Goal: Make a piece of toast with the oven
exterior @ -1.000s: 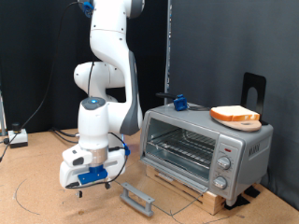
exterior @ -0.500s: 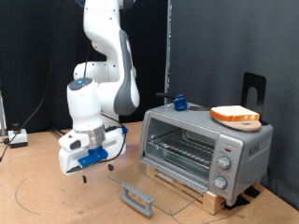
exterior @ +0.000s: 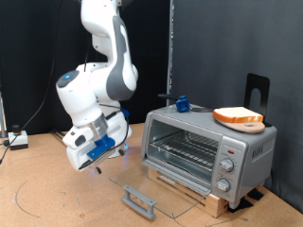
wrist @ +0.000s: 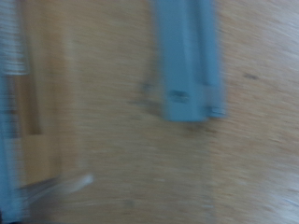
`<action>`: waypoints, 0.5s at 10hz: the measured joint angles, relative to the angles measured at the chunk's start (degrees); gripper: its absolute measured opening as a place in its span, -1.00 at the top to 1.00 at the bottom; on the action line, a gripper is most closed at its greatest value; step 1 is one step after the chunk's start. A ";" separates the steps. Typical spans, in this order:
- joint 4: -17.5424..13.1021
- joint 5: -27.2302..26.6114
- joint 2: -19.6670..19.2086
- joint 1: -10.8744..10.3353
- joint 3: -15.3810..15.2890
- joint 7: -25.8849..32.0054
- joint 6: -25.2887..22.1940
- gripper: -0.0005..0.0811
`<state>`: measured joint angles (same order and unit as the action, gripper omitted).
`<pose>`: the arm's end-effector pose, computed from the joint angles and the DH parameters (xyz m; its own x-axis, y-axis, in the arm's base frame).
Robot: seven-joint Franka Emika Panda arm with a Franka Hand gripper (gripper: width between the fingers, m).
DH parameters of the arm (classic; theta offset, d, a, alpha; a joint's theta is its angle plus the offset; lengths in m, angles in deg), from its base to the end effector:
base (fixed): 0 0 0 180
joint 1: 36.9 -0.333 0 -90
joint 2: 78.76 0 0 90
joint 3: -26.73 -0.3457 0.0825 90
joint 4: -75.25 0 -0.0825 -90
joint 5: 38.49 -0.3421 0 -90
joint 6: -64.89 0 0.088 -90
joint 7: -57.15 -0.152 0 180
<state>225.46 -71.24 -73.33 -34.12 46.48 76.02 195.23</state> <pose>0.3536 -0.1101 0.2883 0.8843 -0.4227 -0.1984 -0.4663 -0.7768 -0.4232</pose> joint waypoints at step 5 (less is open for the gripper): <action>-2.27 0.13 9.37 0.57 1.71 0.36 -11.43 -0.99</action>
<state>223.19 -71.11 -63.97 -33.55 48.19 76.38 183.80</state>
